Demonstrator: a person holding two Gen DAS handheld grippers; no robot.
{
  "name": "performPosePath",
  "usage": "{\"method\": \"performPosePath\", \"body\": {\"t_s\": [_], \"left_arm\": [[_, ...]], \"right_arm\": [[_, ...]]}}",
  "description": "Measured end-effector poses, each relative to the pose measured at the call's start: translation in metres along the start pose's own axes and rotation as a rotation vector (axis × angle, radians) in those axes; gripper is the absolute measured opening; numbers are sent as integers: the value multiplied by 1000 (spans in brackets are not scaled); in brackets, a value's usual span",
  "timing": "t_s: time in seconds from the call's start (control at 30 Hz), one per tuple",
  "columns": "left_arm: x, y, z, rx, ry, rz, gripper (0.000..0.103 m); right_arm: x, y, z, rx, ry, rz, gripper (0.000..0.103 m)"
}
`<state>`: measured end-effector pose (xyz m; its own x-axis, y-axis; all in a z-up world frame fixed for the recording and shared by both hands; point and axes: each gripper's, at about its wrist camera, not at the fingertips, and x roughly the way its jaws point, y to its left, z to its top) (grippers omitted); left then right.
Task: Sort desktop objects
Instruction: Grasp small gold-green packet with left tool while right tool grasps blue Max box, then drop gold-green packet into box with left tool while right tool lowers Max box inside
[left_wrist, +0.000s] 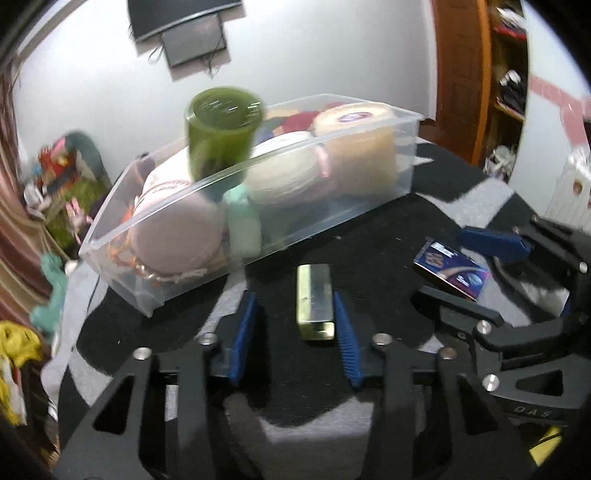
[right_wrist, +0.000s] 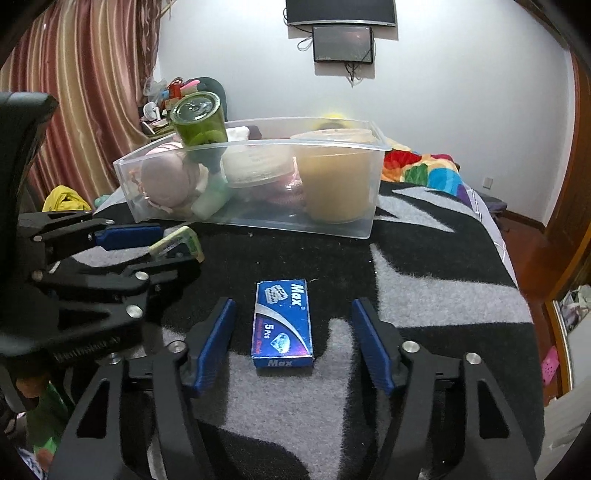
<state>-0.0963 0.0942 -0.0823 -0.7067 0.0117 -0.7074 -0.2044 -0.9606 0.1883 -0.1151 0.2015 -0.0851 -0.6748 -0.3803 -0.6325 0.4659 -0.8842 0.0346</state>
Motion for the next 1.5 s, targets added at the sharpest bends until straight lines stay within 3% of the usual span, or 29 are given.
{"method": "performPosePath", "body": {"t_s": [0.17,0.27,0.4,0.57,0.8,1.0,1.5], "left_arm": [[0,-8,-2,28,-3,-20,16],[0,-3,-2,0,4,-60,16],[-4,14,-2,-66,15,-123,15],[-12,32,-5,-115,-1,-126,15],[-30,52,-14,-228,-64,-91,15],[-46,72,-10,-275,-124,-24,15],[-62,122,17,-322,-218,-15,15]], "right_arm": [[-3,5,0,-19,-12,2,35],[-3,2,1,-7,-14,24,25],[-5,-3,2,20,-15,44,25],[-9,-5,4,37,-21,67,25],[-9,-7,13,111,-27,151,25],[-13,3,24,81,-53,166,25],[-24,-8,74,54,-152,130,25]]}}
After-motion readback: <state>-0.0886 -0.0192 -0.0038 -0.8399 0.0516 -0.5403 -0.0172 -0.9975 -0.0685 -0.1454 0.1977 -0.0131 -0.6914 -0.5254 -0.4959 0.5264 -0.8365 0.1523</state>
